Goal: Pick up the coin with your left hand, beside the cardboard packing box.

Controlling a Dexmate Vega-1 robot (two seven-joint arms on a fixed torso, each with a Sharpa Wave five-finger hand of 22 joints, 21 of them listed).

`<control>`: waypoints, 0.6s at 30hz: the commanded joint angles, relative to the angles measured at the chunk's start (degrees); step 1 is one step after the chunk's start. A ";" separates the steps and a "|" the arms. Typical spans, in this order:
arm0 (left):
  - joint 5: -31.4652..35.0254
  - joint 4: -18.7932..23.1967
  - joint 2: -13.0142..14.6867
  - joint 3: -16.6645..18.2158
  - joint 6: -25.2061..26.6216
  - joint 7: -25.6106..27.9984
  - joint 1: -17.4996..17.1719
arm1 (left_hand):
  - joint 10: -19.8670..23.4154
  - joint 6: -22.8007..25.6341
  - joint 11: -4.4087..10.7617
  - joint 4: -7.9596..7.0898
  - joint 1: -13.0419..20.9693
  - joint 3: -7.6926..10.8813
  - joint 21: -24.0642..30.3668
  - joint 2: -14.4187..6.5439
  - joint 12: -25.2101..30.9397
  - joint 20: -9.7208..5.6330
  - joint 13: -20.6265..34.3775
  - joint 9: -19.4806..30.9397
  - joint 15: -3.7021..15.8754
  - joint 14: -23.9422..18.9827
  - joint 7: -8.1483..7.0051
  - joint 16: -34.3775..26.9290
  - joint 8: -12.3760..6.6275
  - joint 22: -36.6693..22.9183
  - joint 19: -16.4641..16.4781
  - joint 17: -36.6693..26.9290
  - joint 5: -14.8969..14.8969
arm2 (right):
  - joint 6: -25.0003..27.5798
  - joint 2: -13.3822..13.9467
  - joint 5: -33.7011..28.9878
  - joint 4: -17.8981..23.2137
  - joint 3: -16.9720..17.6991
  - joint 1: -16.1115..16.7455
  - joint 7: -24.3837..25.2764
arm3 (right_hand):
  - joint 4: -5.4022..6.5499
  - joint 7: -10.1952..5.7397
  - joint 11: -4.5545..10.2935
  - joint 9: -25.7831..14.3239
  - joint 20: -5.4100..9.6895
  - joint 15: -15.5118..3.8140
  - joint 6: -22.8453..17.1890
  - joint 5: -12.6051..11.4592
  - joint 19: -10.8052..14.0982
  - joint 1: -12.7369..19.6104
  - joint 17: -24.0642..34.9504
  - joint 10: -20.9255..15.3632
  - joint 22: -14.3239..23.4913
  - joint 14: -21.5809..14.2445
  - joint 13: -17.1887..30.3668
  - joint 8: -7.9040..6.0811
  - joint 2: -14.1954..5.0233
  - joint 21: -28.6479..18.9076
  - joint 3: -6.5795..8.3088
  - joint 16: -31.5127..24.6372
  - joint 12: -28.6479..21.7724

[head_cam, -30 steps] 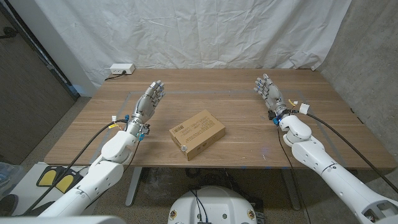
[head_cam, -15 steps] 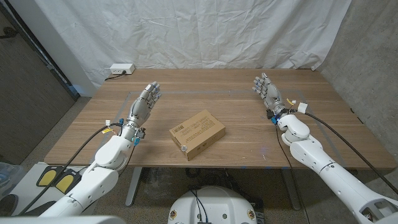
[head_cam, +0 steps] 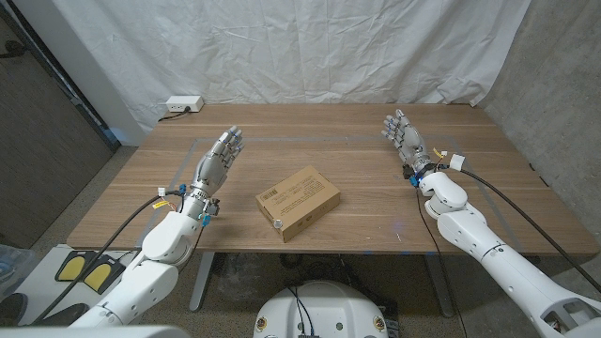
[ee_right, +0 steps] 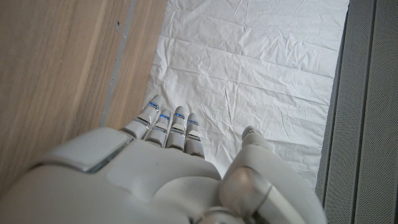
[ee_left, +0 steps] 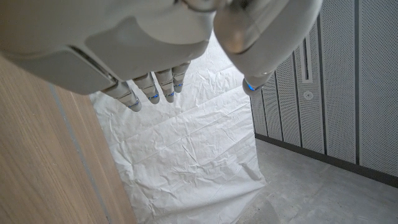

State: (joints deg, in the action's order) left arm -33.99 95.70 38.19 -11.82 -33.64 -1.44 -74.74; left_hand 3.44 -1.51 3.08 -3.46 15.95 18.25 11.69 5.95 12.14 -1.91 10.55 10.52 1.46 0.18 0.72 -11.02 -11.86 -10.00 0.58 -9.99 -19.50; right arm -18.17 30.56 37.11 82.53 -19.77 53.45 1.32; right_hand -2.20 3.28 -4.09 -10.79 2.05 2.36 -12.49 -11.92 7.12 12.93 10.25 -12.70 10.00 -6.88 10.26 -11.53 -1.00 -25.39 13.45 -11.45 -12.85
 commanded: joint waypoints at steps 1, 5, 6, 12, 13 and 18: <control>2.02 1.17 -0.06 0.64 -2.08 0.94 -2.45 | 0.47 0.37 0.03 0.51 0.74 0.05 0.52 -0.14 0.32 -3.72 0.08 0.22 0.25 -0.54 -0.17 -0.25 -0.23 -0.15 0.44 -0.33 -0.44 | -0.33 -0.50 0.32 -1.54 0.04 -0.95 -0.66 | -0.19 -0.15 0.19 -0.13 1.57 -0.15 -0.60 -0.38 0.61 0.52 0.26 -0.47 0.14 -0.36 0.19 -0.10 -0.20 0.19 0.05 0.22 0.08; 0.97 0.98 -0.15 0.79 -3.02 0.02 -3.18 | 0.53 0.38 -0.03 0.55 0.83 0.03 0.52 -0.16 0.31 -3.69 0.09 0.22 0.22 -0.67 -0.24 -0.26 -0.20 -0.15 0.53 -0.33 -0.46 | -0.24 -0.53 0.17 -1.61 -0.04 -1.32 -0.67 | -0.21 -0.17 0.19 -0.13 1.56 -0.08 -0.63 -0.38 0.59 0.53 0.26 -0.54 0.15 -0.38 0.19 -0.10 -0.20 0.26 0.04 0.23 0.07; 0.75 0.94 -0.40 0.80 -3.52 -0.12 -3.35 | 0.52 0.40 -0.09 0.57 0.85 0.03 0.52 -0.16 0.29 -3.69 0.09 0.22 0.24 -0.72 -0.23 -0.27 -0.20 -0.15 0.55 -0.33 -0.46 | -0.23 -0.55 0.17 -1.65 -0.07 -1.41 -0.72 | -0.22 -0.17 0.16 -0.13 1.56 -0.03 -0.65 -0.37 0.60 0.53 0.26 -0.55 0.15 -0.39 0.19 -0.10 -0.21 0.29 0.03 0.23 0.08; 3.67 2.65 -0.01 1.90 -3.90 1.93 -5.25 | 0.52 0.64 0.00 0.67 1.04 0.01 0.49 -0.18 0.24 -3.48 0.09 0.23 0.25 -0.84 -0.20 -0.25 -0.25 -0.15 0.61 -0.32 -0.50 | -0.28 -0.80 0.17 -2.06 -0.20 -1.87 -0.90 | -0.25 -0.21 0.16 -0.13 1.54 -0.07 -0.74 -0.36 0.63 0.53 0.27 -0.56 0.15 -0.38 0.20 -0.10 -0.23 0.44 0.01 0.27 0.11; 4.31 2.97 0.14 2.13 -3.98 2.24 -5.62 | 0.51 0.64 -0.02 0.70 1.10 0.01 0.48 -0.18 0.22 -3.49 0.09 0.23 0.24 -0.87 -0.23 -0.24 -0.23 -0.15 0.64 -0.32 -0.51 | -0.29 -0.87 0.25 -2.19 -0.21 -1.94 -1.00 | -0.25 -0.22 0.16 -0.13 1.55 -0.04 -0.75 -0.35 0.61 0.53 0.27 -0.54 0.15 -0.37 0.20 -0.11 -0.24 0.46 0.00 0.28 0.13; 4.81 3.90 0.85 2.29 -3.95 1.73 -6.68 | 0.56 0.68 0.15 0.84 1.34 0.01 0.43 -0.20 0.18 -3.42 0.09 0.23 0.22 -0.88 -0.19 -0.17 -0.20 -0.14 0.66 -0.31 -0.54 | -0.52 -1.23 0.24 -2.79 -0.39 -2.22 -1.20 | -0.27 -0.27 0.09 -0.14 1.52 -0.07 -0.79 -0.34 0.66 0.53 0.28 -0.66 0.16 -0.39 0.20 -0.10 -0.26 0.55 -0.01 0.29 0.11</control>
State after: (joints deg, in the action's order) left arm -31.48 97.64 38.18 -10.50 -36.82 -0.40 -78.77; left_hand 3.43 -1.20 3.08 -3.06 16.64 18.19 11.69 5.85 12.14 -1.86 10.55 10.52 1.52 -0.38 0.41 -11.02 -11.86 -10.00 0.92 -9.99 -19.72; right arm -18.41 29.90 37.29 80.80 -19.82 51.99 0.55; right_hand -2.20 3.06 -4.09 -10.78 2.05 2.36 -12.70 -11.92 7.11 12.93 10.25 -12.69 10.00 -6.87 10.26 -11.53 -1.00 -24.95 13.45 -11.20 -12.86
